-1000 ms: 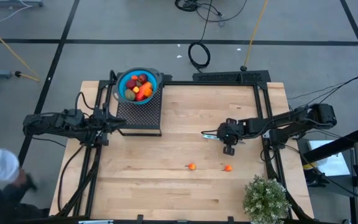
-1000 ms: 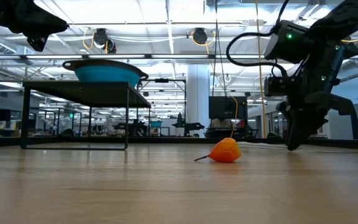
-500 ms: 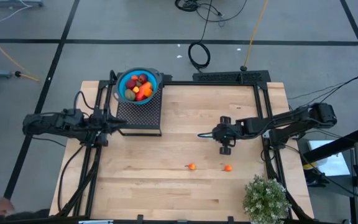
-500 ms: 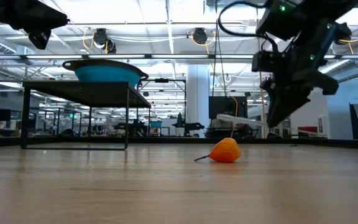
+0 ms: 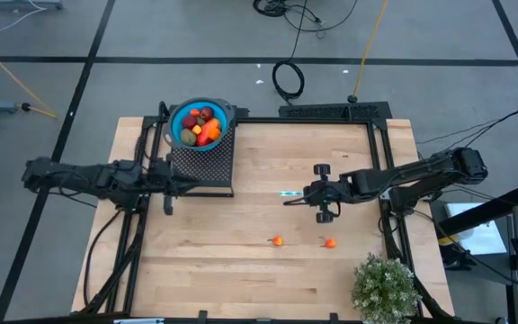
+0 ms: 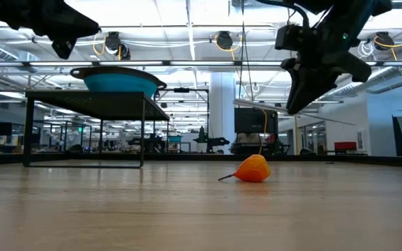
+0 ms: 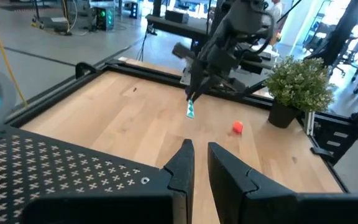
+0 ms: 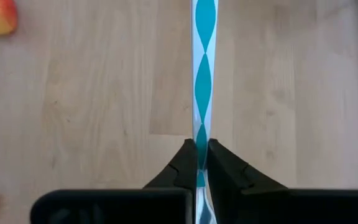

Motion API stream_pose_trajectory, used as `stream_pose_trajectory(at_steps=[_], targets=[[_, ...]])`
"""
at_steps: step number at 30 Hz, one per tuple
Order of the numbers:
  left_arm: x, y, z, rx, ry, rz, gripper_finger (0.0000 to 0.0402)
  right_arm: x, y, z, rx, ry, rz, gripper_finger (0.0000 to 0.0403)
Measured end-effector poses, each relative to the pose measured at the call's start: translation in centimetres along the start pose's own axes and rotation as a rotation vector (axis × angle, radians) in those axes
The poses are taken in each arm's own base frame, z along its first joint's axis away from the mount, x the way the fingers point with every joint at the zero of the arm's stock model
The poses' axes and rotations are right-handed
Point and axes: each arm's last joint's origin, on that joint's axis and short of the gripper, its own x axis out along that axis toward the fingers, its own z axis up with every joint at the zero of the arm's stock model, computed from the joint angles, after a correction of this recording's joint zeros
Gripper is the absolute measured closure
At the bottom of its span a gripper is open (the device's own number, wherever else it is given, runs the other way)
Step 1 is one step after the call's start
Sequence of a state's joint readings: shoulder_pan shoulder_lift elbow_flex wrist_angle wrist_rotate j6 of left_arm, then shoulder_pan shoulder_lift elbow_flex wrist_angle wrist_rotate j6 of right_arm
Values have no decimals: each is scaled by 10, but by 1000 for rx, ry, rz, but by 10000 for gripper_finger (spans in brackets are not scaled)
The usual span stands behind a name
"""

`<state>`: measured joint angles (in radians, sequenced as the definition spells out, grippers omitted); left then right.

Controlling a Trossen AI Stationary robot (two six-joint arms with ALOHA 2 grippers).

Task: Pick & Place Fruit
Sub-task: Put the blue knife on the shelf

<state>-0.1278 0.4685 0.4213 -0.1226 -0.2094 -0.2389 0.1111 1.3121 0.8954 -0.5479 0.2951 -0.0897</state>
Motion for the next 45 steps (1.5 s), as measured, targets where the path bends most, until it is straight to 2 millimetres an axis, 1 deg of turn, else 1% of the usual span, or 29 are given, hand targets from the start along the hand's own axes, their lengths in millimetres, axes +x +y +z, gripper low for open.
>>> stream_pose_trajectory(at_steps=[2,8,12,19,25,31,37,41,45], targets=[[6,-1,-1,-4,10,2,360,-2,2,1,-24,8,-6,393],[20,-8,0,-9,-3,-24,360,-10,5,8,-123,-2,-96,393],[30,-15,-1,-27,-14,-51,360,-17,6,16,-192,-39,-136,393],[48,-28,-3,-62,-19,-39,360,-27,9,30,-297,-122,-187,393],[68,-43,7,-60,5,-5,360,-30,14,39,-382,-196,-225,393],[97,-59,23,-34,37,1,360,-34,20,43,-454,-238,-232,393],[124,-72,34,14,86,14,360,-37,31,43,-502,-243,-257,393],[140,-81,40,60,107,17,360,-33,41,42,-552,-224,-270,393],[155,-87,43,112,141,21,351,-22,49,42,-581,-184,-282,393]])
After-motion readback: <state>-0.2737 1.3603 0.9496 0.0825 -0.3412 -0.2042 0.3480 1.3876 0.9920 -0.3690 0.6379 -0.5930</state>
